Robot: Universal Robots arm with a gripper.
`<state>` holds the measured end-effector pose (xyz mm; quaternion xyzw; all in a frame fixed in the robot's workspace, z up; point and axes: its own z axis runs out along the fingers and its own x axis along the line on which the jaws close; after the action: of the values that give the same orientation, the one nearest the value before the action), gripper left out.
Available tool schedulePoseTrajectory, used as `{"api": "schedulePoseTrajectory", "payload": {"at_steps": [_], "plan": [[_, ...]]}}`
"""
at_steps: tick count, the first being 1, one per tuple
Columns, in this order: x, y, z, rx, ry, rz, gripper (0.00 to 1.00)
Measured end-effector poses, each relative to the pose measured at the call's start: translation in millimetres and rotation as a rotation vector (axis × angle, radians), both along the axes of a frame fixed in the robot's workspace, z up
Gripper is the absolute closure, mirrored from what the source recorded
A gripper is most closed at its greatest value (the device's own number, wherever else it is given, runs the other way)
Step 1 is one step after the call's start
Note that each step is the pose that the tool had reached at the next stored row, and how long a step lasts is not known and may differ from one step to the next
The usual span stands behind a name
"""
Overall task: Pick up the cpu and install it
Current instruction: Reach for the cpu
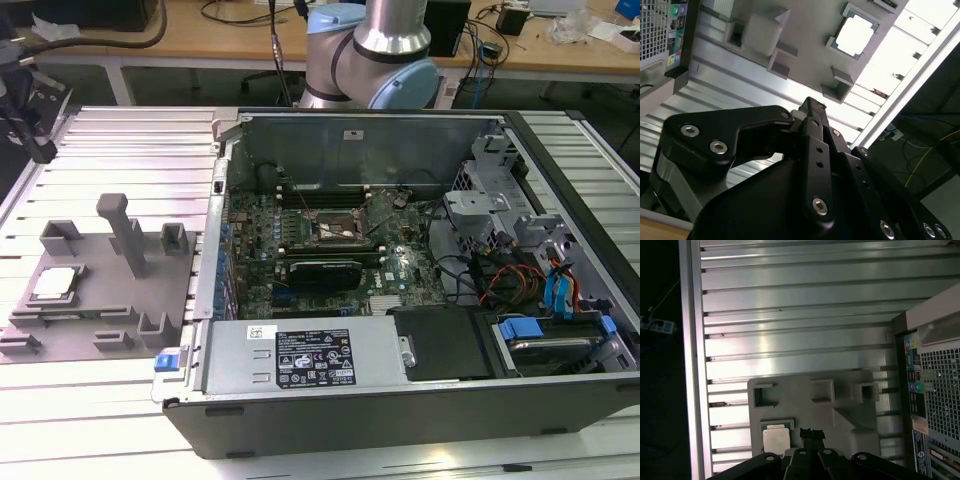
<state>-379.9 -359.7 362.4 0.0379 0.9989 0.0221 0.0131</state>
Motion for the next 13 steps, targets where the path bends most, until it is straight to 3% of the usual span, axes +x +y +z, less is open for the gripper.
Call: {"api": "schedulePoseTrajectory", "payload": {"at_steps": [3, 9, 13], "plan": [[-2.5, -2.5, -2.8, 0.0001, -0.0002, 0.000, 0.89], [-2.6, -3.5, -3.6, 0.0000, 0.0000, 0.000, 0.89], [-2.7, -9.2, -8.5, -0.0007, 0.0000, 0.000, 0.89]]}}
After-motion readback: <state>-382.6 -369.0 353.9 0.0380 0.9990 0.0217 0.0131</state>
